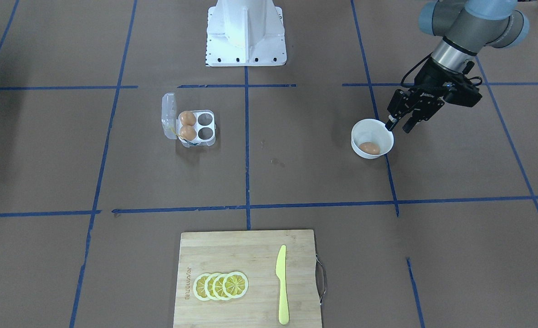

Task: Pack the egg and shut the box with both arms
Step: 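Move the left gripper over the white bowl toward the brown egg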

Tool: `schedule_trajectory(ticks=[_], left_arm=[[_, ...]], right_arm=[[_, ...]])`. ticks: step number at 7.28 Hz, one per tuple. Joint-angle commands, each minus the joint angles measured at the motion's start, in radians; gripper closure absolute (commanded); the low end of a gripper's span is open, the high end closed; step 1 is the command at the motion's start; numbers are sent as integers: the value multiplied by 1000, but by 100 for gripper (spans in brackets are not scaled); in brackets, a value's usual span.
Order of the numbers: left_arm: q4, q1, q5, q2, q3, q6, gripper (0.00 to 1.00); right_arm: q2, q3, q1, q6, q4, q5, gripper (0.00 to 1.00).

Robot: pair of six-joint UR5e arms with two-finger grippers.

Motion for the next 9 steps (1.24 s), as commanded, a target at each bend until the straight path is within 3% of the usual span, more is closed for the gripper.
schedule_trajectory(ticks=[1,3,9], left_arm=[[208,81,78,-75,-6,-162,45],[235,115,161,-78,16,-176,45],[226,135,164,-106,65,-11,39]], right_arm=[[0,0,-1,0,0,0,0],[0,1,-1,0,0,0,0],[0,0,-1,0,2,0,0]])
